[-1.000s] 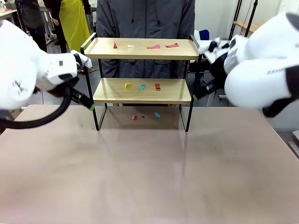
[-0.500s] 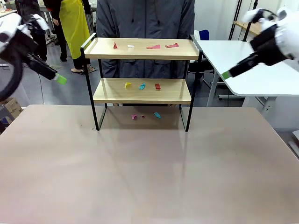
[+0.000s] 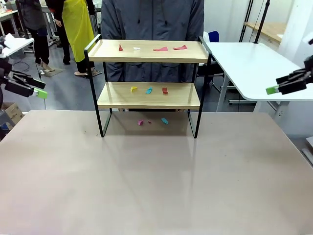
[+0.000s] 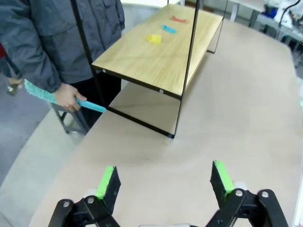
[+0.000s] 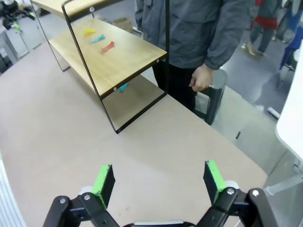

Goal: Clean the shelf.
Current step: Pick up the Duster handed by the human.

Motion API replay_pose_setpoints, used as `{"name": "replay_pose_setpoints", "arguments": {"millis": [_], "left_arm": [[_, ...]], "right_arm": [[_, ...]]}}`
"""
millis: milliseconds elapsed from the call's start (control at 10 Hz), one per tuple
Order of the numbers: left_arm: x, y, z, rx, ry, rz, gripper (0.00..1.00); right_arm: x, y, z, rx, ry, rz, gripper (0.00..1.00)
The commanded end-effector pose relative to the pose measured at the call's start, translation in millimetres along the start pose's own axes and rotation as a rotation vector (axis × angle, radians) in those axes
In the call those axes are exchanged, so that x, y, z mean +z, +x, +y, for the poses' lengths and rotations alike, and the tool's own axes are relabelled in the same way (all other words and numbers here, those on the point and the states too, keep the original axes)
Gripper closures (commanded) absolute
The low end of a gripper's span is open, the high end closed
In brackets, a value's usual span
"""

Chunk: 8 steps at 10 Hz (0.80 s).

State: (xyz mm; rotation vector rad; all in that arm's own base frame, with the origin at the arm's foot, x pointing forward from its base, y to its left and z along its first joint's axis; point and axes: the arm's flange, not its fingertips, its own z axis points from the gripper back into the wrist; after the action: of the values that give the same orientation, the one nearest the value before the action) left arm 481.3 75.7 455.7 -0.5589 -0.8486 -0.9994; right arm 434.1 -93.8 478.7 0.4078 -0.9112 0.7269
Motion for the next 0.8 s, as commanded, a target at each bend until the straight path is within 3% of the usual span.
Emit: {"name": "replay_pose_setpoints", "arguments": {"millis": [0, 100, 200, 600, 700], "left_arm": [[-2.0, -7.5, 11.5, -0.010, -0.023, -0.043, 0.00], [-2.9, -1.5, 1.2, -0.002, 0.026, 0.000, 0.00], [0.2, -14.6, 6.7, 0.007, -0.013, -0.019, 0.00], [-1.1, -16.3, 7.0, 0.007, -0.009, 0.006, 0.00], [4.5, -17.6, 25.2, 0.025, 0.003, -0.086, 0.00]], "right_arm": [[-16.0, -14.4, -26.1, -0.011, 0.064, -0.084, 0.00], [-20.6, -16.4, -15.3, 0.043, 0.024, -0.093, 0.00], [0.1, -13.7, -8.2, -0.014, 0.023, -0.036, 0.00], [-6.4, -19.2, -6.2, -0.036, 0.030, -0.032, 0.00], [-7.2, -17.6, -37.6, -0.059, 0.060, -0.081, 0.00]]}}
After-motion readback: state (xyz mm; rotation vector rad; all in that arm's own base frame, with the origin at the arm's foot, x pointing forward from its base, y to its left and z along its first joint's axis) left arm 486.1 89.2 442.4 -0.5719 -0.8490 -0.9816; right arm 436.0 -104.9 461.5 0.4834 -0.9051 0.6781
